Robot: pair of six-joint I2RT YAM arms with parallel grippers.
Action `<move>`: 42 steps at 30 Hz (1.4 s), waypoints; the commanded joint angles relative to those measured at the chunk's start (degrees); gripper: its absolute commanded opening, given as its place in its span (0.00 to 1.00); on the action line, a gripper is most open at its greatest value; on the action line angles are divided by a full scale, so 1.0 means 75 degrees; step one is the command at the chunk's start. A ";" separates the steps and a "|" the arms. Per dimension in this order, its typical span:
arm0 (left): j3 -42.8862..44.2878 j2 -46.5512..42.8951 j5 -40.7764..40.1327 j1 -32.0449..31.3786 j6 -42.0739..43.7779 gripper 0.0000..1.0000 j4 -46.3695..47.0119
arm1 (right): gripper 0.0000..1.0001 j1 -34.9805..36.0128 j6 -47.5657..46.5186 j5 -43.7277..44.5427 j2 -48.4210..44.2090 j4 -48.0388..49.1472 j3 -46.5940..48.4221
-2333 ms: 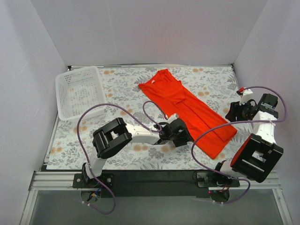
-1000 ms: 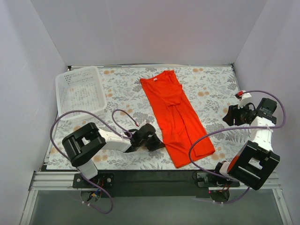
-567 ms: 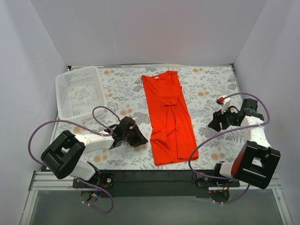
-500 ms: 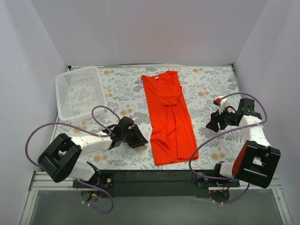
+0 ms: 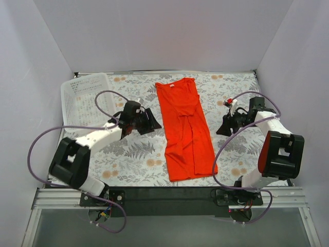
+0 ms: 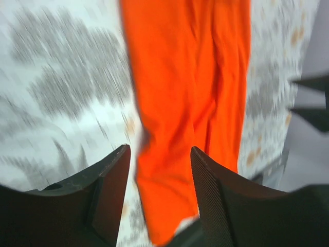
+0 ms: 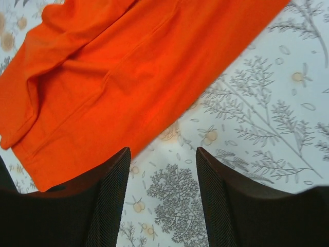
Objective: Fold and stack the t-shirts
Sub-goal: Fold the tshirt
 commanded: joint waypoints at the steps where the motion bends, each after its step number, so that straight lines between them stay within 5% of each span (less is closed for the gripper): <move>1: 0.1175 0.1961 0.0218 0.0898 0.0323 0.46 0.0707 | 0.51 0.0019 0.1900 -0.0332 0.0189 0.1072 0.0576; 10: 0.5896 0.5776 0.0219 0.1473 0.0581 0.43 0.0135 | 0.51 0.0030 0.2655 0.0020 0.0422 0.2036 0.0494; 22: 0.8397 0.8016 -0.0342 0.1743 0.0921 0.36 -0.1529 | 0.51 0.0019 0.2749 -0.0144 0.0552 0.2060 0.0482; 31: 0.9509 0.8650 -0.0307 0.1989 0.1214 0.03 -0.1893 | 0.51 -0.0052 0.2760 -0.0250 0.0540 0.2036 0.0459; 37: 1.0342 0.9106 -0.0133 0.2305 0.1226 0.02 -0.2057 | 0.51 -0.0075 0.2749 -0.0203 0.0587 0.2048 0.0471; 42: 1.0507 0.8979 0.0371 0.2399 0.1460 0.30 -0.1928 | 0.52 -0.0075 0.2492 -0.0097 0.0634 0.1955 0.0506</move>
